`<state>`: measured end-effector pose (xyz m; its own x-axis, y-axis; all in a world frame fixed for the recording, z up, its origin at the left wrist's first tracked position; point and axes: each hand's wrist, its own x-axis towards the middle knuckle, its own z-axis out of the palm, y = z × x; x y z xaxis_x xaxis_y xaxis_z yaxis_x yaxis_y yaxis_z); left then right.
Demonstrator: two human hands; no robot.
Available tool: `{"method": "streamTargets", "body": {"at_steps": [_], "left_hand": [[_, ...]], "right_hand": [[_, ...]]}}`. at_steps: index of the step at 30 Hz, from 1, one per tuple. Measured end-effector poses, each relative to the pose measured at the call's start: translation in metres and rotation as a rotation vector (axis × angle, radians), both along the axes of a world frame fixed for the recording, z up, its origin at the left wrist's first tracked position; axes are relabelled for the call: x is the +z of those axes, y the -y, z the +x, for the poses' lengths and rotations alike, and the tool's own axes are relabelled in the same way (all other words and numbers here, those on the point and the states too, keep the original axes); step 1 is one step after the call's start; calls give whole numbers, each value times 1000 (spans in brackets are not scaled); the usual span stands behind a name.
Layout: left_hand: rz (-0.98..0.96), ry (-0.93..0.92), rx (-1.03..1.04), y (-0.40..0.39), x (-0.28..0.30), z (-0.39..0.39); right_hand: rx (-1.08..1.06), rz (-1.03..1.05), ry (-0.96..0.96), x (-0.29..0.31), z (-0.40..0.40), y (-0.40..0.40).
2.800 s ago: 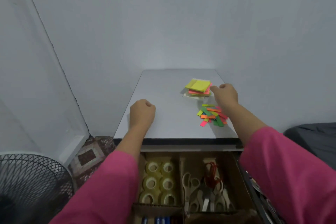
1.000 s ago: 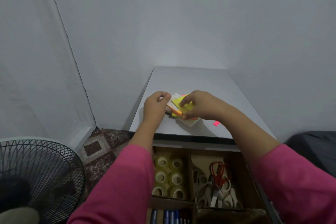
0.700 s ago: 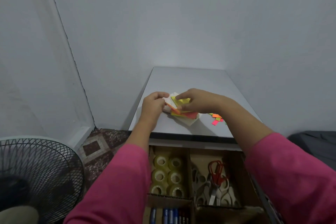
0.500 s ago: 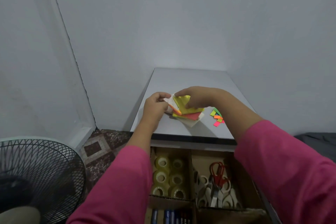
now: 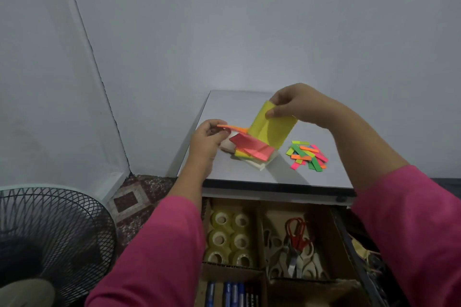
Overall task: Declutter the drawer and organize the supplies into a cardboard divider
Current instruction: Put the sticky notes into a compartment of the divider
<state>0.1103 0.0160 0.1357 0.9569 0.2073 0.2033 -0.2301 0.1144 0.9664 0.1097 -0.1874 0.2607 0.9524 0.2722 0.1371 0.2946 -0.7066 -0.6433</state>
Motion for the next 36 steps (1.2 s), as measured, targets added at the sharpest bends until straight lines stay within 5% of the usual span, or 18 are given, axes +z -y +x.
{"method": "streamTargets", "body": {"at_steps": [12, 19, 28, 36], "left_hand": [[-37, 92, 121, 0, 0, -38], [8, -10, -101, 22, -15, -131], [363, -204, -354, 50, -67, -192], [872, -129, -596, 84, -69, -209]], "right_hand": [[-133, 462, -174, -47, -85, 80], [-193, 527, -312, -104, -131, 97], [-258, 413, -463, -171, -195, 106], [-241, -65, -630, -178, -204, 107]]}}
